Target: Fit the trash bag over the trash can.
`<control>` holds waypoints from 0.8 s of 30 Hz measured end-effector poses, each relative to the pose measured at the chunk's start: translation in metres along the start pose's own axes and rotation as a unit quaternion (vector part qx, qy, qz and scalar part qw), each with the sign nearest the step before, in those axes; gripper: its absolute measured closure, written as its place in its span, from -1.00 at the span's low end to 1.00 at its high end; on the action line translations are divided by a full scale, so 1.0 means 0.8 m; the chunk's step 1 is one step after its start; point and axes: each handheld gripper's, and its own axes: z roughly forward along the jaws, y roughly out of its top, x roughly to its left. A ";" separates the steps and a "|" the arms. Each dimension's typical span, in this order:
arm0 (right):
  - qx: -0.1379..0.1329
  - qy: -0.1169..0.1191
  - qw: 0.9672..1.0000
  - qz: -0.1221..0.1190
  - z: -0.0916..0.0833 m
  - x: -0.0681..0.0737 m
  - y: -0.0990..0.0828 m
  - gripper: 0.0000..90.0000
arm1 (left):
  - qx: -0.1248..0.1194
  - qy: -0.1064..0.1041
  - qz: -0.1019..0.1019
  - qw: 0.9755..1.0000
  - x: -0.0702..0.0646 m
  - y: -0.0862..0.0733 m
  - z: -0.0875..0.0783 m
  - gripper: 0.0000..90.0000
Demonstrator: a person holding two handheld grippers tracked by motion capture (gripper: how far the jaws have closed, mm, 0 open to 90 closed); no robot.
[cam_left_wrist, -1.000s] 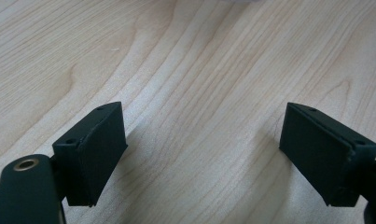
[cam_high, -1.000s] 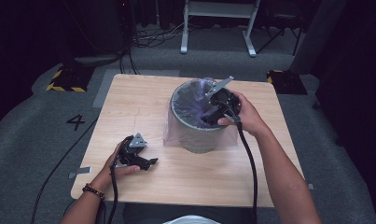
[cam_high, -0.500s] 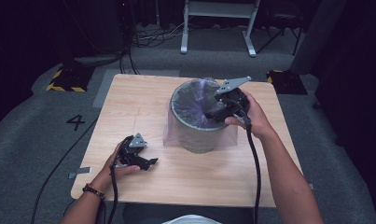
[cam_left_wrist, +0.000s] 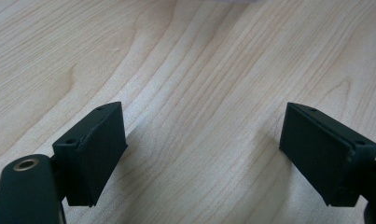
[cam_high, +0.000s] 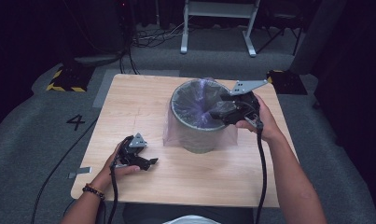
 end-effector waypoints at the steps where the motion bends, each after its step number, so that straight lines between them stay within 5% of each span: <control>1: -0.006 0.002 1.000 -0.001 -0.003 0.000 -0.001 -0.56 | 0.000 0.000 0.000 1.000 0.000 0.000 0.000 -0.68; 24: -0.020 -0.034 0.999 -0.026 -0.040 0.016 -0.028 -0.55 | 0.000 0.000 0.000 1.000 0.000 0.000 0.000 -0.68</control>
